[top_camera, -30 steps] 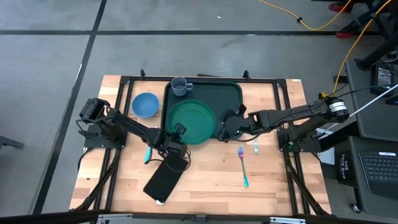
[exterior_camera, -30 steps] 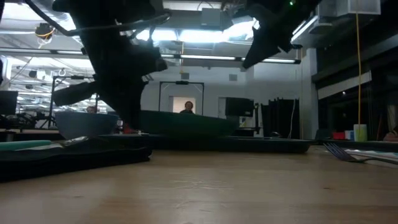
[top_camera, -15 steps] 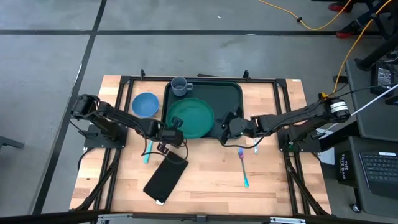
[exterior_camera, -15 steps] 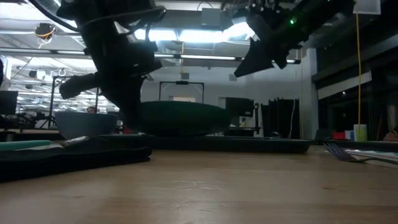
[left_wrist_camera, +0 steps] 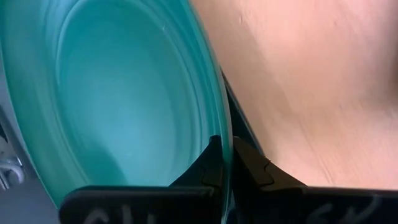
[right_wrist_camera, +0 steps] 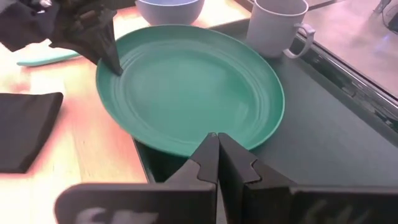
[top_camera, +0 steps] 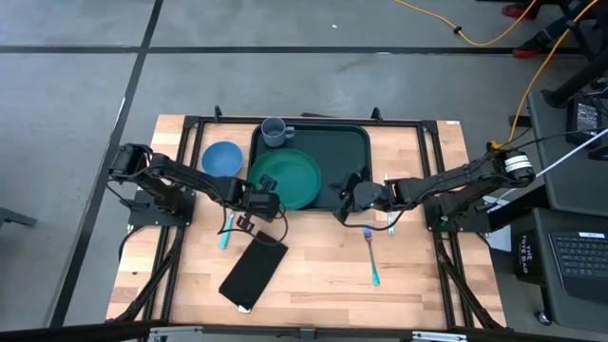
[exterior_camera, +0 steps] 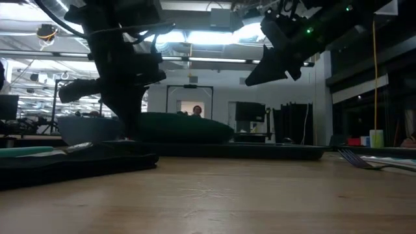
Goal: Set up tray
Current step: Put the green plate on the black tray to the bottom of the blue mug, then put the blue bowl on the green plate
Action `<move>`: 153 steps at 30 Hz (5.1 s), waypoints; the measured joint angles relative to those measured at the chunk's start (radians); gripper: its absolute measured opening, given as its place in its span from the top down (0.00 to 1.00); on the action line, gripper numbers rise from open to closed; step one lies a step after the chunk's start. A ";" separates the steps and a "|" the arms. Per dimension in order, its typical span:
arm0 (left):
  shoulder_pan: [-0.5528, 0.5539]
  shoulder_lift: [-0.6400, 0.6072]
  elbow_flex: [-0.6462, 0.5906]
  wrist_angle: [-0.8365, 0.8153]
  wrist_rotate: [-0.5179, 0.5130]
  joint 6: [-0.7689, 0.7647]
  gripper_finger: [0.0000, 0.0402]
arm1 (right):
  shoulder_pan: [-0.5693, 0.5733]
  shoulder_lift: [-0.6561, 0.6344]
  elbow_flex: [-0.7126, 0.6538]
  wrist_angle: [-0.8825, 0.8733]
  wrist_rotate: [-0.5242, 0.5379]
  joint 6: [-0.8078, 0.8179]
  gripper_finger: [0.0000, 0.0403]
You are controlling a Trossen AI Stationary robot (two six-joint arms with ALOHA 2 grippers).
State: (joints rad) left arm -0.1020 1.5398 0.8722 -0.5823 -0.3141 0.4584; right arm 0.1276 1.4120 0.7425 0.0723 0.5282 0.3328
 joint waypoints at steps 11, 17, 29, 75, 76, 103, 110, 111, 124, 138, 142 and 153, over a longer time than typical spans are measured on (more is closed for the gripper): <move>0.002 0.000 0.000 -0.024 0.069 -0.055 0.98 | 0.001 0.000 0.000 -0.001 -0.002 0.002 0.99; 0.001 0.001 0.000 -0.030 0.079 -0.082 0.93 | 0.003 0.000 0.000 -0.001 -0.007 0.004 0.97; 0.001 0.001 0.000 -0.029 0.072 -0.109 0.84 | 0.063 0.000 0.000 -0.002 -0.008 0.028 0.97; -0.011 -0.316 0.029 -0.289 -0.151 -0.603 0.77 | 0.081 0.000 0.000 -0.003 -0.006 -0.003 0.93; -0.002 -0.317 0.029 -0.307 -0.155 -0.640 0.76 | 0.081 0.000 0.000 -0.003 -0.006 -0.003 0.93; 0.384 -0.316 0.029 -0.463 0.037 -0.775 0.73 | 0.081 0.000 0.000 -0.002 -0.005 -0.002 0.93; 0.425 -0.310 0.003 -0.476 0.039 -0.754 0.73 | 0.081 0.000 0.000 -0.002 -0.005 -0.002 0.93; 0.428 -0.306 -0.003 -0.476 0.039 -0.753 0.73 | 0.081 0.000 0.000 -0.002 -0.005 -0.002 0.93; 0.445 -0.278 -0.064 -0.461 0.048 -0.680 0.74 | 0.081 0.000 0.000 -0.002 -0.005 -0.002 0.93; 0.445 -0.278 -0.064 -0.415 0.091 -0.644 0.75 | 0.081 0.000 0.000 -0.002 -0.005 -0.002 0.93; 0.445 -0.278 -0.064 -0.415 0.089 -0.644 0.75 | 0.081 0.000 0.000 -0.002 -0.005 -0.002 0.93; 0.445 -0.278 -0.064 -0.408 0.069 -0.646 0.75 | 0.080 0.000 0.000 -0.002 -0.005 -0.001 0.93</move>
State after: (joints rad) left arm 0.3431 1.2613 0.8078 -0.9901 -0.2451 -0.1875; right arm 0.2081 1.4124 0.7429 0.0704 0.5228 0.3317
